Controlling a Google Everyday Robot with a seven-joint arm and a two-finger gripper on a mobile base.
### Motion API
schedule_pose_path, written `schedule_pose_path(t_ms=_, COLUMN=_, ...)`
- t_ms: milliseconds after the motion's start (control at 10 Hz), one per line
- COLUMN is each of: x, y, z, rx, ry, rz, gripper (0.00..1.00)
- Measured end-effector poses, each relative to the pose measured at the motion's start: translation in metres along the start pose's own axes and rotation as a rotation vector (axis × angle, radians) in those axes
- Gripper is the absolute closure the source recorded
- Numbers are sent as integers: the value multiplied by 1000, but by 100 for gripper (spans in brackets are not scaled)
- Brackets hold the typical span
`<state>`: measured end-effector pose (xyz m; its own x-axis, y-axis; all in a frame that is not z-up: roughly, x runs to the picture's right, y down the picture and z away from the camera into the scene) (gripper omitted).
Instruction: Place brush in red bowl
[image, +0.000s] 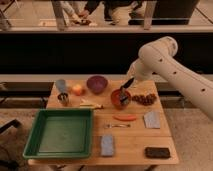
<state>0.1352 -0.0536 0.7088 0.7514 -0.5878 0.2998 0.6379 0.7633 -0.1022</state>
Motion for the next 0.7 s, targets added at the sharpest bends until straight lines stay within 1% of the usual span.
schedule_pose_path(t_ms=200, x=-6, y=-9, z=8, rx=4, ry=0, rz=-16, gripper=100)
schedule_pose_path(t_ms=700, x=-13, y=-15, z=22, rx=2, ry=0, rz=-42, gripper=100)
